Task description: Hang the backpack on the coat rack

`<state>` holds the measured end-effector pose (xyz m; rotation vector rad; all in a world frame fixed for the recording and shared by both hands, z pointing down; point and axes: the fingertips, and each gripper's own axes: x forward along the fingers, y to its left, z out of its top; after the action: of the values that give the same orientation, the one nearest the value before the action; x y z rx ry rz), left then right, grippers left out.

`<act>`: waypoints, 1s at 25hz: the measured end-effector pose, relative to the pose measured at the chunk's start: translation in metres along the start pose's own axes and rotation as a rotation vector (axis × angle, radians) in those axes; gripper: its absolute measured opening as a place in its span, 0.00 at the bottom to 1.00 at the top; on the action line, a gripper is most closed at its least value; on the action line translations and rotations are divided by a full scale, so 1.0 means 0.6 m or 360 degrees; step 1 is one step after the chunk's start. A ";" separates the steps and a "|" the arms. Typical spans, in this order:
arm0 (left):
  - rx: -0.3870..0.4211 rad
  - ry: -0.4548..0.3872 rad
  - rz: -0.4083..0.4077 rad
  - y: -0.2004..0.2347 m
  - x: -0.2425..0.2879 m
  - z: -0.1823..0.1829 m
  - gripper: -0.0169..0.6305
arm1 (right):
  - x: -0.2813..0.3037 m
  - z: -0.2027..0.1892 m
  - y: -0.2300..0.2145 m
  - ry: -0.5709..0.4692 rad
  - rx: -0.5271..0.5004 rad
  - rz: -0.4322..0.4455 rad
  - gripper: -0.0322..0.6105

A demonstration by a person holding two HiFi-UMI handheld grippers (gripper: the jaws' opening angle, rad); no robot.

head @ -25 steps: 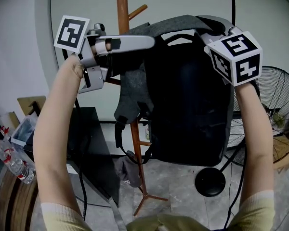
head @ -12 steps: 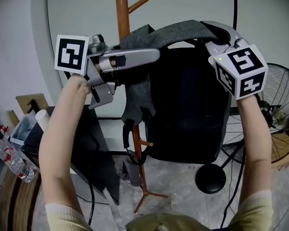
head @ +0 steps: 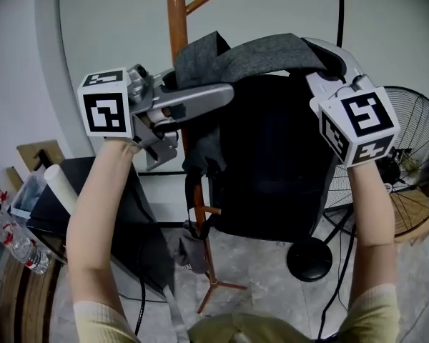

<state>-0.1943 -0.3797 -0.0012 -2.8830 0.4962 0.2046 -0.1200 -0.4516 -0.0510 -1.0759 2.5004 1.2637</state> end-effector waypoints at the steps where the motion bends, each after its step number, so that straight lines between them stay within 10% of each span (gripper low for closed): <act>1: 0.0018 -0.0021 0.0003 0.000 -0.002 -0.001 0.48 | -0.003 -0.001 0.003 -0.0005 -0.0002 -0.0006 0.10; 25: 0.0222 -0.0261 0.0291 -0.018 -0.014 -0.004 0.75 | -0.056 -0.051 0.034 0.0004 0.0089 -0.0055 0.11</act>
<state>-0.1981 -0.3676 0.0046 -2.6572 0.7121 0.4143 -0.1031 -0.4488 -0.0044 -1.1032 2.4920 1.1765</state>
